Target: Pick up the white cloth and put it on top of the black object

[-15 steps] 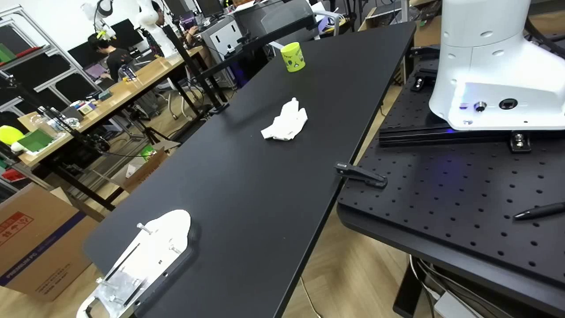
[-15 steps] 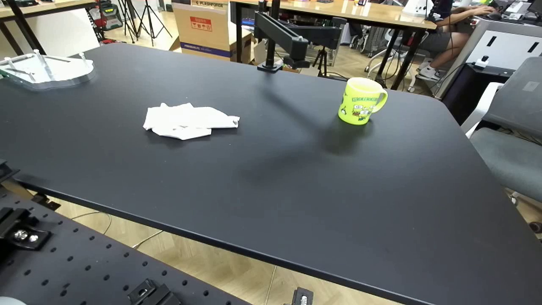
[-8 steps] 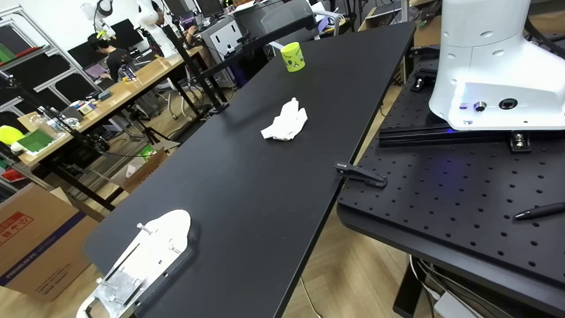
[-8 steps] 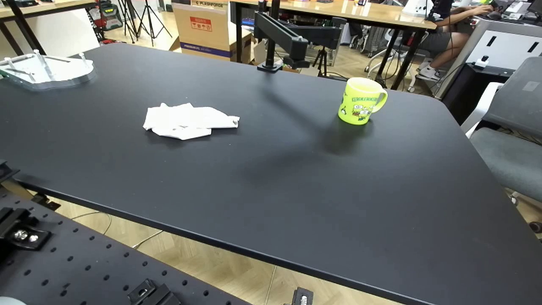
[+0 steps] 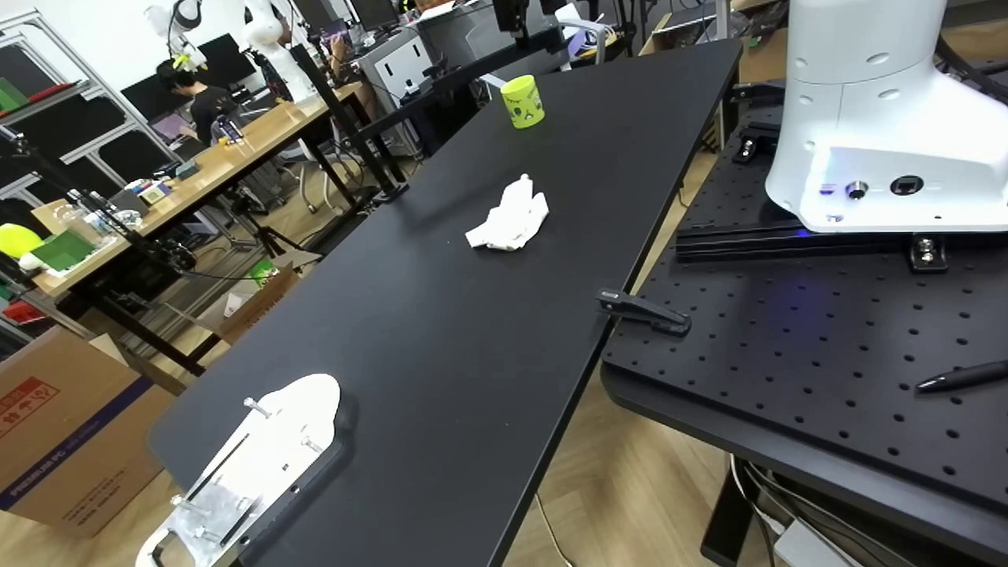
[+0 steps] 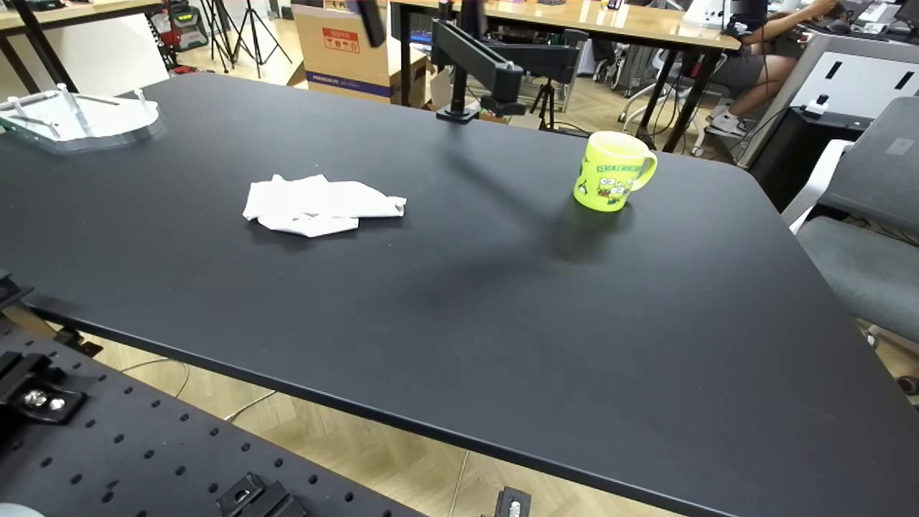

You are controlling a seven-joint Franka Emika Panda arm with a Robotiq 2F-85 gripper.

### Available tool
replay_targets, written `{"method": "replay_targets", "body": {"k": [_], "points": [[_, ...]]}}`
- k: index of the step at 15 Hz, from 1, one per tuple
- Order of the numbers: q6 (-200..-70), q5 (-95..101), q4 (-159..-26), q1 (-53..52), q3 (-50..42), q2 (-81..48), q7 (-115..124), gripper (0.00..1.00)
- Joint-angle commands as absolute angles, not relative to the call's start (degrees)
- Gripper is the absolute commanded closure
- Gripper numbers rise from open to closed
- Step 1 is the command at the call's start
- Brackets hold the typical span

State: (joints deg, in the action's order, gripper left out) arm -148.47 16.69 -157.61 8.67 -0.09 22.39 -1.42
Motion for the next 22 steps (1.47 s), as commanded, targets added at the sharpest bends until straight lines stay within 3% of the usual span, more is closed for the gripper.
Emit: {"method": "replay_targets", "body": {"k": [1,10,22], "points": [[-150.12,15.42,-158.86,4.36,3.1,19.43,0.34,0.0],[-150.96,12.51,-159.76,-1.13,5.66,15.13,-1.05,0.0],[-164.98,26.13,-158.24,2.87,12.4,-0.28,37.75,0.0]]}}
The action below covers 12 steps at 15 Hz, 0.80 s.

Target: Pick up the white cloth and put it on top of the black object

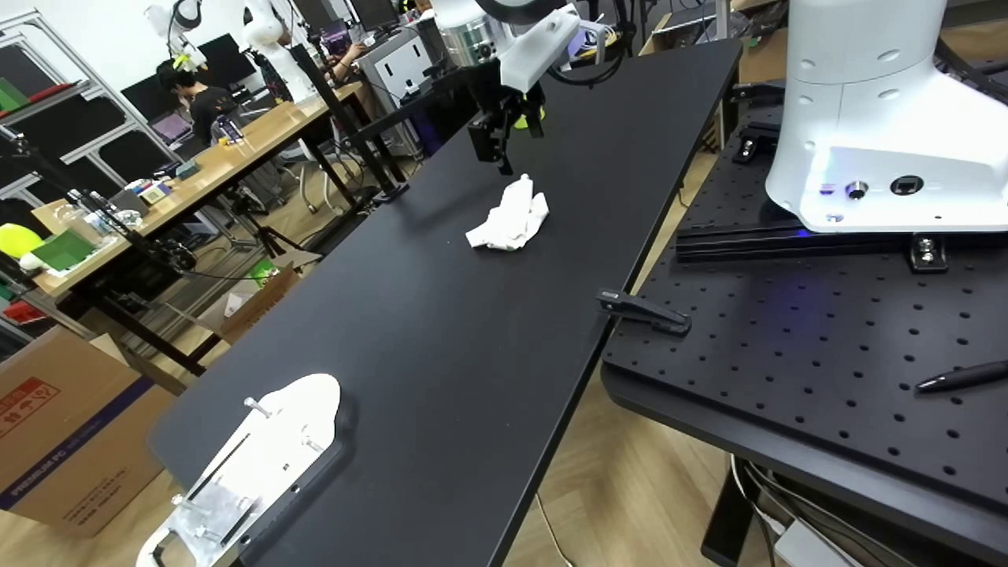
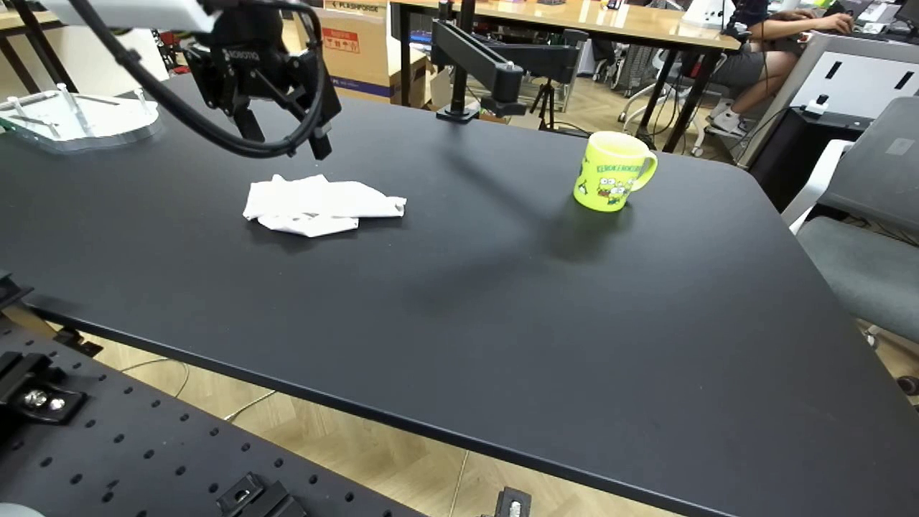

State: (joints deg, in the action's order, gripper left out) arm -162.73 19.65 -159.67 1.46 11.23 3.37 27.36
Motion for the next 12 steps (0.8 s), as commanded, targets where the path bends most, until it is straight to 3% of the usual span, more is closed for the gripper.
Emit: {"method": "replay_targets", "body": {"k": [1,7,12], "points": [[-165.59,29.92,-157.54,3.0,12.08,-1.33,42.08,0.0],[-165.9,47.69,-150.58,1.37,8.88,-8.54,63.19,0.0],[-166.05,47.68,-146.53,0.09,9.31,-17.23,65.57,0.0]]}}
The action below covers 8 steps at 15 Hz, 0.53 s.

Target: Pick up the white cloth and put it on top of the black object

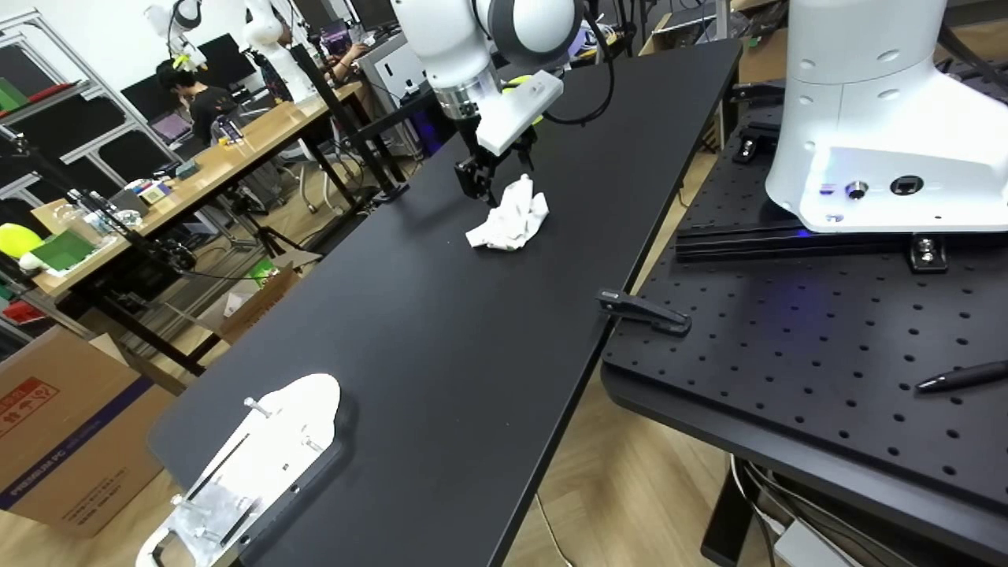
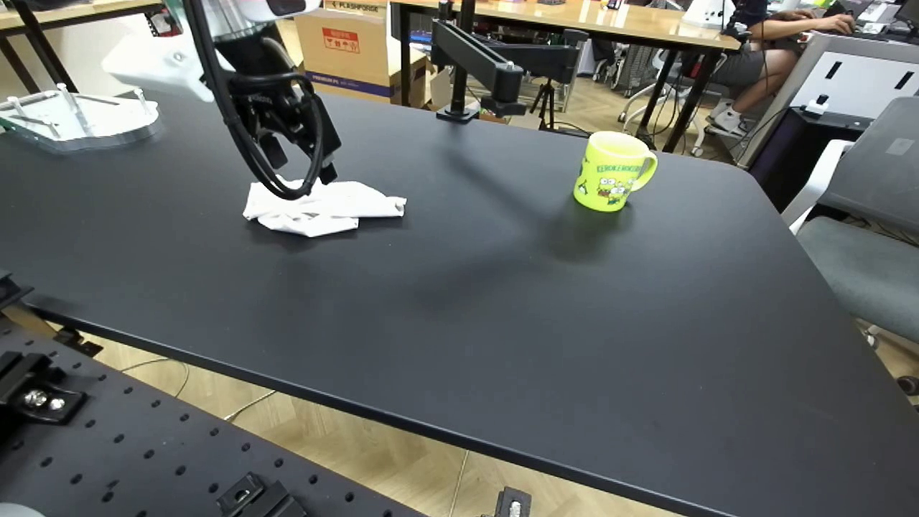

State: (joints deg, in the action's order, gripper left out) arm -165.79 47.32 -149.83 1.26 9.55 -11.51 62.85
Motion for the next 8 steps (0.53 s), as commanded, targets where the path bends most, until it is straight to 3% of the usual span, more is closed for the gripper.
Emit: {"method": "replay_targets", "body": {"k": [1,3,4,5,8], "points": [[-165.99,46.93,-145.77,-0.03,9.45,-19.06,64.93,0.0],[-166.13,45.26,-144.54,0.04,9.91,-22.05,63.98,0.0],[-166.04,45.22,-143.89,-0.32,9.72,-23.06,64.45,0.25],[-166.17,45.21,-143.29,-0.41,9.67,-24.04,64.44,0.26],[-167.42,43.97,-142.13,-0.06,10.12,-25.84,64.01,0.47]]}}
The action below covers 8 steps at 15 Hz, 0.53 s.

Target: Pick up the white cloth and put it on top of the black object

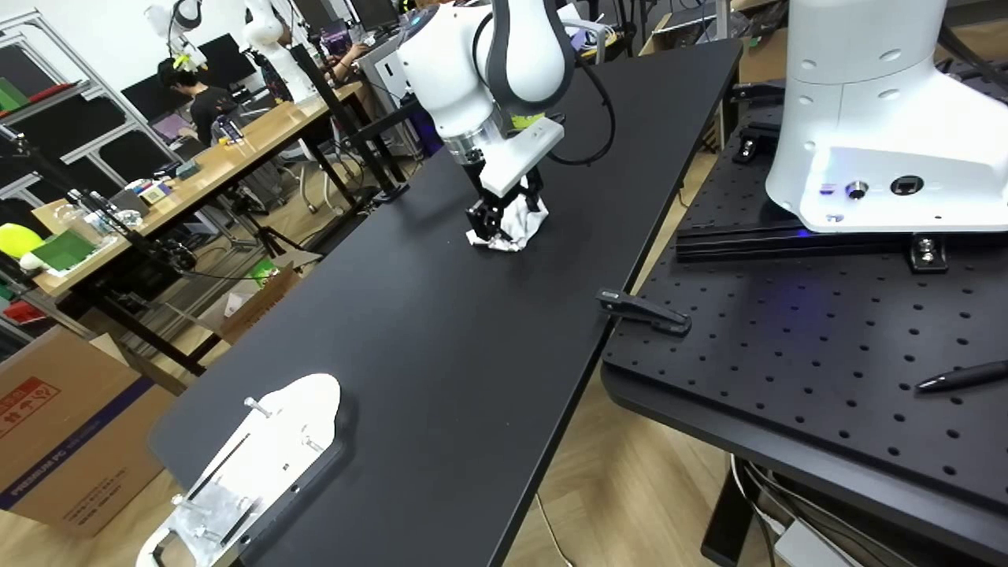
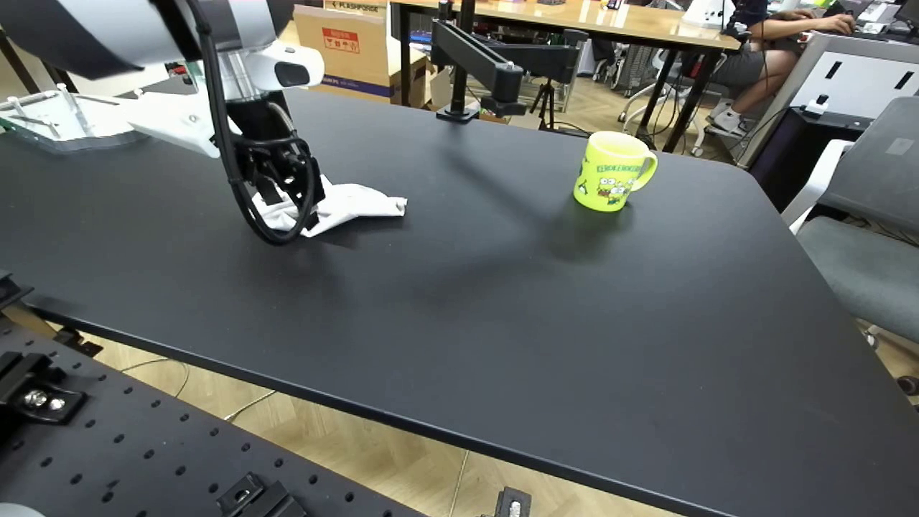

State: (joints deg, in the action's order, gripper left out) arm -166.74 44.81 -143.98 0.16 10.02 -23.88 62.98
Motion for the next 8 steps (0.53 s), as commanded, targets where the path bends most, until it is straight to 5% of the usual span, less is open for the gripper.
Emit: {"method": "replay_targets", "body": {"k": [1,8], "points": [[-167.58,43.91,-142.02,-0.05,10.13,-25.67,63.96,0.55],[-168.74,41.94,-143.42,0.61,11.37,-22.0,63.08,0.99]]}}
